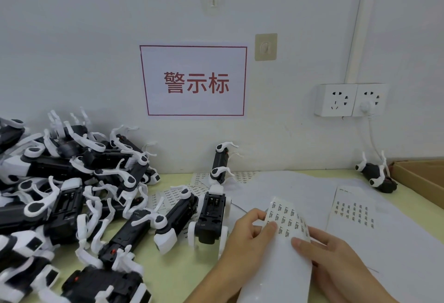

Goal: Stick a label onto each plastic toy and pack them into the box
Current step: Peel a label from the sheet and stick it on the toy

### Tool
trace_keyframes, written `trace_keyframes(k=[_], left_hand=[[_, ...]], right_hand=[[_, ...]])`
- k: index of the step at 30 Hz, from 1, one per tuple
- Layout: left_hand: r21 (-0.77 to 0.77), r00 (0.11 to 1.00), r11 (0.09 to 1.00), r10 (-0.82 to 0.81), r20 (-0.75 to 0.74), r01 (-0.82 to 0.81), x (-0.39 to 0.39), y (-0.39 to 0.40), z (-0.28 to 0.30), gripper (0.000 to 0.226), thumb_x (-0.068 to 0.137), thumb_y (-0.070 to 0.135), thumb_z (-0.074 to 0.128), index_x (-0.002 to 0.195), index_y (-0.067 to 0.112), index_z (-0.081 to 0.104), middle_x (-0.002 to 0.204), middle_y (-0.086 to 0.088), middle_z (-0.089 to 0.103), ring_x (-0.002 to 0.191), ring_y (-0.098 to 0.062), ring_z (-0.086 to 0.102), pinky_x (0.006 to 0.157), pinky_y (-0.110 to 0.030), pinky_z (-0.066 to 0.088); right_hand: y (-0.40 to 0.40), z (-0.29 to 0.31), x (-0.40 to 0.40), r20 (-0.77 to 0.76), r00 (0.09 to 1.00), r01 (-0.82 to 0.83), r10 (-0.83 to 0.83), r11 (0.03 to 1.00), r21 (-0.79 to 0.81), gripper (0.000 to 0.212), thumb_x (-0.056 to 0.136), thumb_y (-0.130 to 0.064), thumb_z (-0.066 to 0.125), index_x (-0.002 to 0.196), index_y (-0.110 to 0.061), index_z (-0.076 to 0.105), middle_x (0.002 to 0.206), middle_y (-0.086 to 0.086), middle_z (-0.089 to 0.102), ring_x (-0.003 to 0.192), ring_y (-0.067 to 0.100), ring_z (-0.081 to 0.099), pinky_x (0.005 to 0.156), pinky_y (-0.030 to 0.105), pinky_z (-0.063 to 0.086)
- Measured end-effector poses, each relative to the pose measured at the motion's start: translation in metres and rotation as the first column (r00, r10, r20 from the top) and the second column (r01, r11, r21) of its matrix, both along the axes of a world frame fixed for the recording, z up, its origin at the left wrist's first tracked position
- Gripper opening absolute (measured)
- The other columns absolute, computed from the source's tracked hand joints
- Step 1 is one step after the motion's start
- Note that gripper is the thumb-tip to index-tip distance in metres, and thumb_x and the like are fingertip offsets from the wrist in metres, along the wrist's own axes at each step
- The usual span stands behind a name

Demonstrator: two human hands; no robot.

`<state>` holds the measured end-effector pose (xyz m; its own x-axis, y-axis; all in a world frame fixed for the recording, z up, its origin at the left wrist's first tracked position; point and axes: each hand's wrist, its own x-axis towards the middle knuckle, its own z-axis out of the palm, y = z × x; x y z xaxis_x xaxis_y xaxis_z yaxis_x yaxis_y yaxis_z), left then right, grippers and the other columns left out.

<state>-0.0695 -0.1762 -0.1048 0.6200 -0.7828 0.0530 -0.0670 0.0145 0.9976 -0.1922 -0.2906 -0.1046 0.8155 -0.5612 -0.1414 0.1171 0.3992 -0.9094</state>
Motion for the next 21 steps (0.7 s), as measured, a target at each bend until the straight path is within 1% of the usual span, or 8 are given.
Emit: trace_keyframes(k=[3,5,9,11,14,16,18,21], left_hand=[[-0.016,1.000,1.000,0.013,-0.017,-0.013,-0.001,-0.001,0.000,0.010,0.101,0.022,0.055,0.098,0.018,0.064,0.074,-0.003,0.075,0.062,-0.016,0.065,0.057,-0.025,0.049],[-0.022,1.000,0.999,0.030,0.001,-0.030,-0.001,-0.003,0.000,0.012,0.102,0.022,0.054,0.099,0.017,0.065,0.075,-0.002,0.075,0.062,-0.015,0.065,0.057,-0.025,0.049],[-0.024,0.996,0.996,0.086,0.040,-0.085,-0.006,-0.007,0.001,0.009,0.101,0.023,0.057,0.100,0.020,0.065,0.092,0.004,0.077,0.076,-0.006,0.071,0.063,-0.018,0.052],[-0.018,0.976,0.987,0.158,0.147,-0.157,-0.010,-0.010,0.000,0.007,0.098,0.026,0.060,0.103,0.028,0.056,0.100,0.007,0.072,0.076,-0.002,0.067,0.062,-0.013,0.048],[-0.025,0.833,0.961,0.251,0.494,-0.274,-0.011,-0.010,-0.007,0.025,0.094,0.032,0.062,0.103,0.042,0.041,0.113,0.024,0.045,0.091,0.008,0.052,0.071,-0.006,0.041],[-0.062,0.688,0.964,0.228,0.690,-0.257,-0.013,-0.010,-0.010,0.018,0.096,0.033,0.058,0.104,0.044,0.046,0.117,0.029,0.031,0.109,0.013,0.039,0.082,-0.002,0.035],[-0.092,0.599,0.977,0.191,0.778,-0.192,-0.014,-0.011,-0.014,0.011,0.097,0.032,0.053,0.106,0.033,0.059,0.118,0.026,0.038,0.112,0.007,0.039,0.092,-0.008,0.034],[-0.104,0.515,0.988,0.147,0.845,-0.112,-0.015,-0.013,-0.020,0.024,0.098,0.031,0.046,0.106,0.021,0.066,0.112,0.012,0.058,0.108,-0.001,0.045,0.095,-0.016,0.030]], right_hand=[[0.001,0.000,0.001,-0.024,1.000,-0.003,0.003,1.000,0.017,0.040,0.068,-0.004,0.069,0.105,0.009,0.071,0.103,0.028,0.072,0.090,0.041,0.072,0.073,0.041,0.056],[0.004,0.000,0.002,-0.033,0.999,-0.014,0.014,1.000,0.018,0.027,0.069,-0.006,0.068,0.091,0.007,0.076,0.100,0.029,0.072,0.087,0.040,0.073,0.068,0.040,0.059],[0.004,-0.001,0.001,-0.062,0.998,0.027,-0.029,0.999,-0.038,0.021,0.069,-0.009,0.068,0.085,-0.001,0.079,0.098,0.025,0.073,0.085,0.038,0.074,0.072,0.039,0.055],[0.002,0.000,-0.001,-0.091,0.994,0.056,-0.064,0.994,-0.091,0.019,0.070,-0.011,0.069,0.085,-0.005,0.080,0.097,0.023,0.074,0.086,0.037,0.074,0.072,0.038,0.056],[0.001,0.001,-0.004,-0.153,0.977,0.120,-0.150,0.974,-0.190,0.010,0.078,-0.010,0.073,0.084,-0.009,0.081,0.094,0.020,0.076,0.084,0.034,0.075,0.082,0.042,0.054],[0.002,0.002,-0.004,-0.199,0.963,0.130,-0.183,0.958,-0.254,0.010,0.084,-0.010,0.072,0.084,-0.015,0.081,0.091,0.017,0.076,0.084,0.034,0.075,0.091,0.049,0.053],[0.003,0.003,-0.004,-0.230,0.949,0.138,-0.215,0.941,-0.310,0.011,0.085,-0.011,0.073,0.084,-0.018,0.081,0.087,0.014,0.077,0.085,0.033,0.074,0.095,0.052,0.052],[0.004,0.004,-0.004,-0.268,0.926,0.153,-0.264,0.915,-0.374,0.008,0.084,-0.011,0.075,0.081,-0.015,0.081,0.082,0.010,0.077,0.083,0.029,0.074,0.095,0.050,0.052]])
